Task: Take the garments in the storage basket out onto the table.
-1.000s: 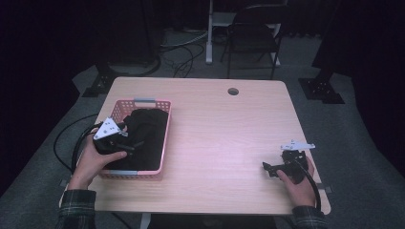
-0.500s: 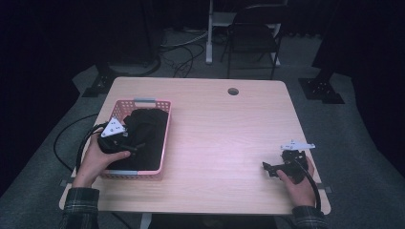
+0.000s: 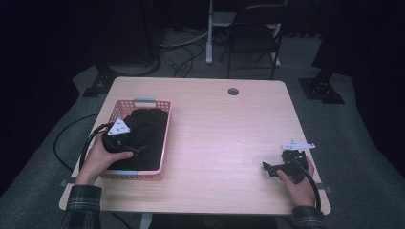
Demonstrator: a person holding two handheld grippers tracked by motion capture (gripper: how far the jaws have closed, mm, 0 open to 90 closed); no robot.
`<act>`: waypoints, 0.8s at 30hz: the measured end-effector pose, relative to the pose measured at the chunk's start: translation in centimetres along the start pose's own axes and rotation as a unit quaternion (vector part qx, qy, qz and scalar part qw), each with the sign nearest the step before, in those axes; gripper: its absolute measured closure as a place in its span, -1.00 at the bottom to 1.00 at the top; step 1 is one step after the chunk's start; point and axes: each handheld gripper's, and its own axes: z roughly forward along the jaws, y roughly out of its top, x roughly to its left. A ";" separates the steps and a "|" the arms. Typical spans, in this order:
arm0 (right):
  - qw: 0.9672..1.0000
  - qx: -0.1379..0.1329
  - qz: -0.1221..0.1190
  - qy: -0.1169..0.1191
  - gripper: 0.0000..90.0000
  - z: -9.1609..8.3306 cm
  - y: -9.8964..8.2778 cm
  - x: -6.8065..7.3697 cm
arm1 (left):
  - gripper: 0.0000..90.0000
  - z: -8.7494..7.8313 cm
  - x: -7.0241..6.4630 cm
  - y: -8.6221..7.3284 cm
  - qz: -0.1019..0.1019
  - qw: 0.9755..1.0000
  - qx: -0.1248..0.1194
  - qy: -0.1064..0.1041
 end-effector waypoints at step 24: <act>1.000 0.000 0.000 0.000 -1.00 0.0 0.0 0.0 | -0.97 0.9 -0.2 0.4 -0.020 0.998 0.056 0.013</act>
